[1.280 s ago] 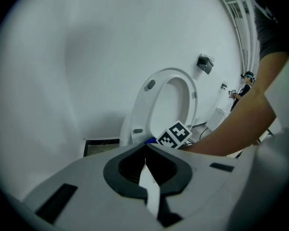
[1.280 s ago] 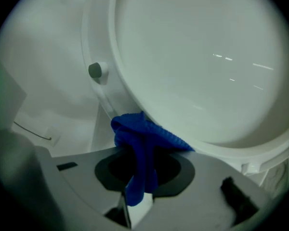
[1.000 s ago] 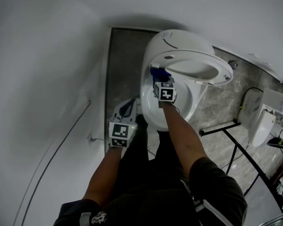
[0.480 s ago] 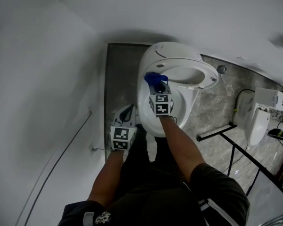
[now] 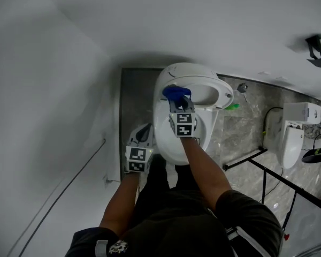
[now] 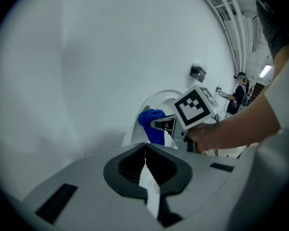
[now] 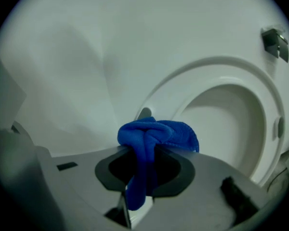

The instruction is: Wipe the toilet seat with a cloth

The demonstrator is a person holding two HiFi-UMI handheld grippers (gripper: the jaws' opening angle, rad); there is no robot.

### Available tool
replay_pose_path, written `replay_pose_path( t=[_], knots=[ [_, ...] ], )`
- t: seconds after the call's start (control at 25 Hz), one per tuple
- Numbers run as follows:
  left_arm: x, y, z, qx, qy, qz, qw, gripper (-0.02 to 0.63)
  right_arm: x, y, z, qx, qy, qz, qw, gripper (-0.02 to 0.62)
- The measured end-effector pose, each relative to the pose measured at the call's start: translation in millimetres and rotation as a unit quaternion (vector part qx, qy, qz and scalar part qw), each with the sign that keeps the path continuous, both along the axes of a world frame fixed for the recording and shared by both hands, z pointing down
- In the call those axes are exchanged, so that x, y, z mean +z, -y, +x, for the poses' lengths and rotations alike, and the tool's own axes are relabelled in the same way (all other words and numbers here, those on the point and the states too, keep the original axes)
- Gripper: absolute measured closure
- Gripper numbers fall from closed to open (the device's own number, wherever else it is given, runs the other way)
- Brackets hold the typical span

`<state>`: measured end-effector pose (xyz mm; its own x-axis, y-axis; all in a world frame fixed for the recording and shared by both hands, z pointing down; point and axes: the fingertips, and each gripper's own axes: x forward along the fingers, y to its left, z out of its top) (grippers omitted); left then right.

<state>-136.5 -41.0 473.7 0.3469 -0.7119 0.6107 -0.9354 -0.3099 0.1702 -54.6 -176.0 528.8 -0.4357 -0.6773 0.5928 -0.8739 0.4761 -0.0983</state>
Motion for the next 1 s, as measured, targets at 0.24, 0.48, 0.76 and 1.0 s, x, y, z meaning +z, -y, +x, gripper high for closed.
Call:
replay_pose_path(
  t=[0.24,0.48,0.76,1.0],
  knots=[
    [-18.9,19.1,-8.8,-0.020,0.014,0.021,0.9995,0.595,-38.9,10.8,28.3,0.027,0.011,0.031,0.999,0.511],
    [-27.2,29.2,-12.4,-0.023,0.026,0.026,0.9991,0.595,-68.8,25.4,63.0,0.054,0.006,0.061,0.997,0.511],
    [-42.0,77.6,40.1,0.030,0.025,0.052,0.9979,0.595,-79.8,26.3,85.9,0.062,0.007,0.066,0.996,0.511],
    [-51.3,118.2,72.6,0.082,0.052,0.067,0.9930,0.591,-85.0,2.7,93.1,0.039,0.018,0.053,0.998,0.511]
  ],
)
